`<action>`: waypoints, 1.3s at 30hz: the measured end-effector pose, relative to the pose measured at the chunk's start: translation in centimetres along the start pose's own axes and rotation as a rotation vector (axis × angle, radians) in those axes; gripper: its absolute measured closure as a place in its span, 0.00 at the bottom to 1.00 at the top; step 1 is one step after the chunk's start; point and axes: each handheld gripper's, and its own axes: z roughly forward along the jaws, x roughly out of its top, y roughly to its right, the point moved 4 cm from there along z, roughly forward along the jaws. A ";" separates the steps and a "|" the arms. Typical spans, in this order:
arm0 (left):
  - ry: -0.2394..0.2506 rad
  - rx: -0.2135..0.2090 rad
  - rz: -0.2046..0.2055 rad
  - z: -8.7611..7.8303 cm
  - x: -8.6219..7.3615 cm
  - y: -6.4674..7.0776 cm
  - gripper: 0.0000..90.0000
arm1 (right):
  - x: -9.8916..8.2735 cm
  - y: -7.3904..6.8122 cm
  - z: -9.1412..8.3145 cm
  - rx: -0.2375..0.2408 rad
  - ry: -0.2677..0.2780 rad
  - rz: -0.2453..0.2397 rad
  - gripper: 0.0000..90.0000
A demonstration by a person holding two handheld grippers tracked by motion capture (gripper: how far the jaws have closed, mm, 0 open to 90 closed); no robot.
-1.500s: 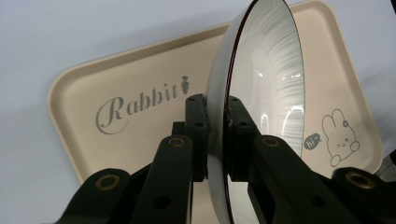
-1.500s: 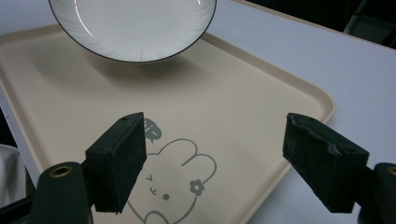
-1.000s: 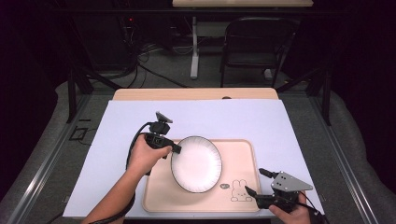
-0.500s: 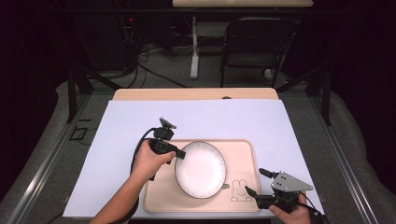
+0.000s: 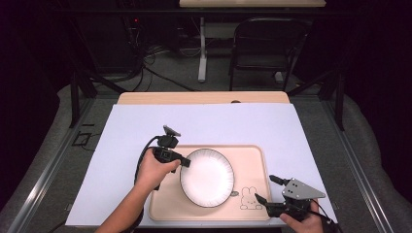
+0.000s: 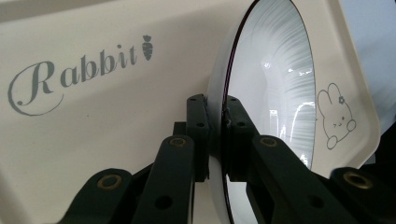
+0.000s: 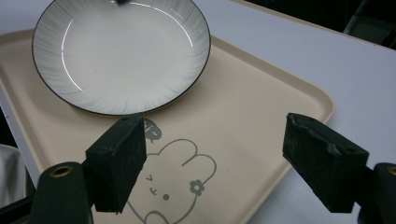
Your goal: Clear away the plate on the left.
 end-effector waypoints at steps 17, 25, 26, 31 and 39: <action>0.020 0.018 -0.030 0.7 -0.6 -1.2 0.94 | 0.0 0.0 0.0 0.001 0.001 -0.001 0.23; 0.018 0.007 -0.051 1.1 -1.0 -1.9 0.94 | 0.0 0.0 0.0 0.001 0.001 0.000 0.23; 0.019 0.005 -0.056 1.2 -1.1 -2.0 0.93 | 0.0 0.0 0.0 0.001 0.000 -0.001 0.23; 0.013 0.001 -0.071 1.6 -1.3 -2.6 0.93 | 0.0 0.0 0.0 0.001 0.001 0.000 0.23; 0.012 0.003 -0.089 2.1 -1.8 -3.1 0.92 | 0.0 0.0 0.0 0.001 0.000 0.000 0.23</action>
